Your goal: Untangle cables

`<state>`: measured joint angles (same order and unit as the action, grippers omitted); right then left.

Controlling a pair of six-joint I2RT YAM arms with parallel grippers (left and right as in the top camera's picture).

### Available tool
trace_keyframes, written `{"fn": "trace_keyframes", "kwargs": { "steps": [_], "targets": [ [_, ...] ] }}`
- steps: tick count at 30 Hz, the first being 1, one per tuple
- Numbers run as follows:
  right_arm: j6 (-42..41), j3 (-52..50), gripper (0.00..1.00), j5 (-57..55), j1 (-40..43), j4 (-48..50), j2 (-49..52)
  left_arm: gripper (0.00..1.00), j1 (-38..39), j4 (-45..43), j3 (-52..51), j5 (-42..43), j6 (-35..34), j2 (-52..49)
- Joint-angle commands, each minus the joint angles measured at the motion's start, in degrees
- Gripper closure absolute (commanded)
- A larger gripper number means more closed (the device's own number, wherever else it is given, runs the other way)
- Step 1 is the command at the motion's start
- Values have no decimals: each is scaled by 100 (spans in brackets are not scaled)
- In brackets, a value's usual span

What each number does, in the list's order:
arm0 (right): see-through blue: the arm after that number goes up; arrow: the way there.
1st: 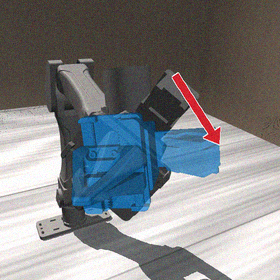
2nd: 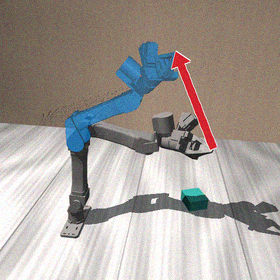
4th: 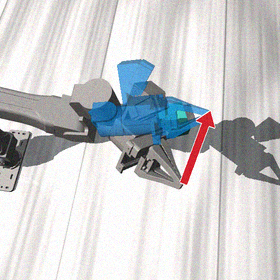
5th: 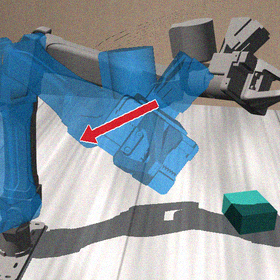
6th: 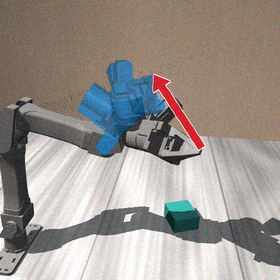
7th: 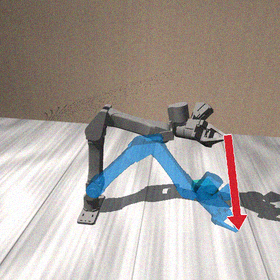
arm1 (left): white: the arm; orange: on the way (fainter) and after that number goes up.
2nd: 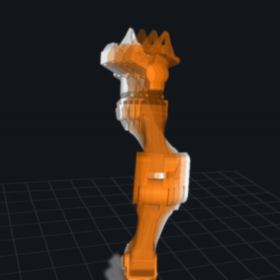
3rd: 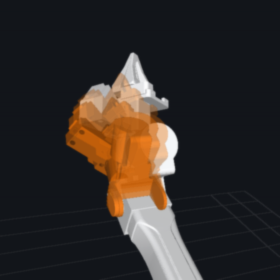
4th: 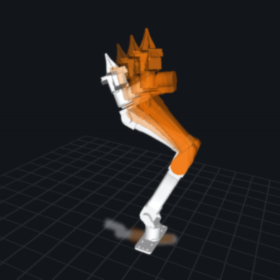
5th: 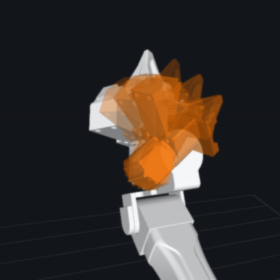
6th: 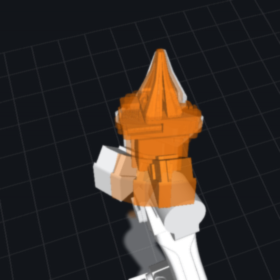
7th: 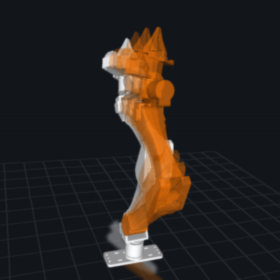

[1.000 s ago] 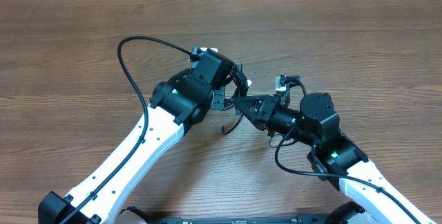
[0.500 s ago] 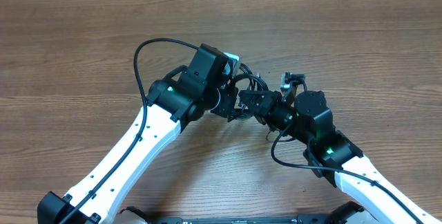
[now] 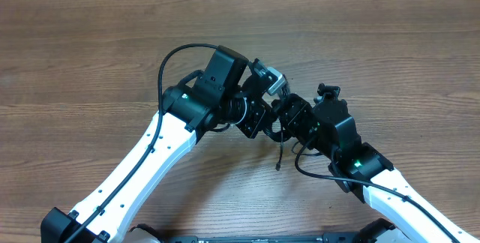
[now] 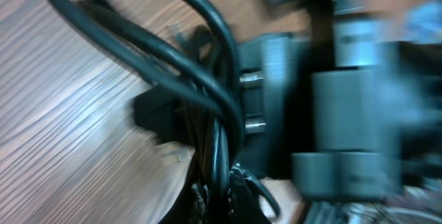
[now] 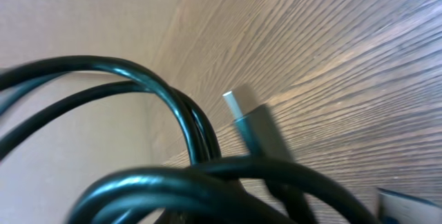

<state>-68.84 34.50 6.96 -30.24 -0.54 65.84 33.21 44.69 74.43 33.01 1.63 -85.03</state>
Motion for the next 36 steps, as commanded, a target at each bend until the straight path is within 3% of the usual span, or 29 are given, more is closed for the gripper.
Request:
{"fn": "trace_keyframes", "kwargs": {
  "steps": [1, 4, 6, 8, 10, 14, 19, 23, 28, 36],
  "targets": [
    [37, 122, 96, -461, 74, 4, 52, 96, 98, 50, 109, 2140, 664, 92],
    [37, 122, 84, -476, 74, -2, 50, 96, 81, 50, 109, 2247, 669, 92],
    [83, 122, 60, -426, 74, -2, 50, 96, 11, 35, 109, 2227, 645, 92],
    [216, 122, 44, -345, 74, -7, 20, 96, -101, 2, 109, 2168, 470, 92],
    [339, 122, 25, -192, 74, -7, -68, 96, -291, -85, 109, 1980, 90, 92],
    [339, 122, 0, -87, 74, -31, -387, 96, -723, -341, 109, 1185, -1051, 92],
    [334, 122, 0, -92, 74, -219, -907, 96, -1106, -409, 109, 33, -2356, 92],
    [330, 122, 0, -92, 74, -551, -1169, 96, -1182, -424, 109, -256, -2461, 92],
    [264, 122, 1, -90, 74, -1222, -1211, 96, -1182, -289, 109, -350, -1773, 92],
    [269, 122, 0, -85, 74, -1591, -1213, 96, -1182, 575, 109, -365, -2, 92]
  ]
}}
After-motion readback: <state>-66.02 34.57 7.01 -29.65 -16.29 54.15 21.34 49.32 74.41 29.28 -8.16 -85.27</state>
